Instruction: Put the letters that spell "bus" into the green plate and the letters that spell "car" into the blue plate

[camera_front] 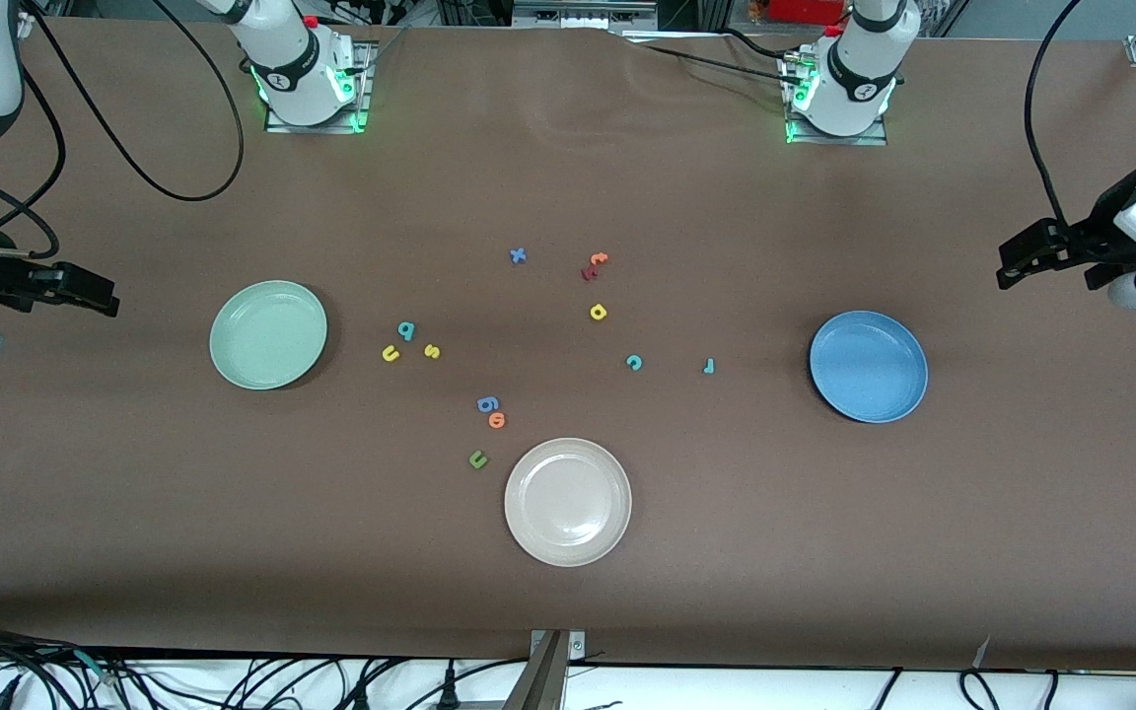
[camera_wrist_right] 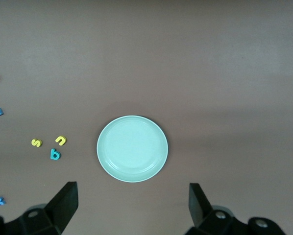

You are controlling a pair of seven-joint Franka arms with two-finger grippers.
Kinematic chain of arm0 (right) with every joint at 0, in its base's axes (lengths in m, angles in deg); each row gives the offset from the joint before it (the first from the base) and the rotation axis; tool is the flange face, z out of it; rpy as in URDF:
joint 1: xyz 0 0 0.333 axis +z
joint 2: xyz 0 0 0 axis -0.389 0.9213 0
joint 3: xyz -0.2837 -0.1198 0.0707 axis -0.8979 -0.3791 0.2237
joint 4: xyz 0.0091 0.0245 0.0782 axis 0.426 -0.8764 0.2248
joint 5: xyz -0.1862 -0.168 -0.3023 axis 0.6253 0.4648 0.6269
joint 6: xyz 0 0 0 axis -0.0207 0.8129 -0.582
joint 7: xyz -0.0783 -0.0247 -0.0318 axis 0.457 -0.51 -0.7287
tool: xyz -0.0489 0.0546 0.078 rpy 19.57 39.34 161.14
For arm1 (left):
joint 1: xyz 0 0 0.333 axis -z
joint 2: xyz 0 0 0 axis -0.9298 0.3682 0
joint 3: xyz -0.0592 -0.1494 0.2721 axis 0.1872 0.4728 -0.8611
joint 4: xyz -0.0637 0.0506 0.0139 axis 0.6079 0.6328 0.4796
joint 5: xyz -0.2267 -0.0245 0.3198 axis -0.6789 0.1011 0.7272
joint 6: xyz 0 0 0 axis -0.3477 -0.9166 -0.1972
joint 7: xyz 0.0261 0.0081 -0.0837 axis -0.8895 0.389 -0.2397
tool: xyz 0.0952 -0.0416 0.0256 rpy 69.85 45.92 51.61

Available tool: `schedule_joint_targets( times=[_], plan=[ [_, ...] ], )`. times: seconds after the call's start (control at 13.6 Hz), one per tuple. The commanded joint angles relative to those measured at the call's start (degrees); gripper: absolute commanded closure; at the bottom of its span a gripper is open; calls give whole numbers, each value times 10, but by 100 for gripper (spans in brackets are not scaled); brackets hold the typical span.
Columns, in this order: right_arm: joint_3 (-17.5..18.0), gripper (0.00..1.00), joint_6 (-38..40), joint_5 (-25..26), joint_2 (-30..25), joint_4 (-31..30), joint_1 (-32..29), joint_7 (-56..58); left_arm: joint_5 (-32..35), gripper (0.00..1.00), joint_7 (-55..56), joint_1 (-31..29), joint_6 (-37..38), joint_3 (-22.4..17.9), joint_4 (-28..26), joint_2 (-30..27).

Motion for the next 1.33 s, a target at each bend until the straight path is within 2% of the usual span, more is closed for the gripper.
schedule_joint_targets(
  times=[0.0,0.37,0.59,0.81,1.25],
  plan=[
    [1,0,0,2,-5,-5,-1,-2,-2,0,5,3,-5,0,-2,1],
    [0,0,0,2,-5,-5,-1,-2,-5,0,7,3,-5,5,1,-2],
    [0,0,0,2,-5,-5,-2,-1,-25,0,18,2,53,34,24,-7],
    [0,0,0,2,-5,-5,-2,-1,-32,0,36,2,61,70,27,-2],
    [0,0,0,2,-5,-5,-3,-1,-12,0,32,-6,57,64,27,9]
  ],
)
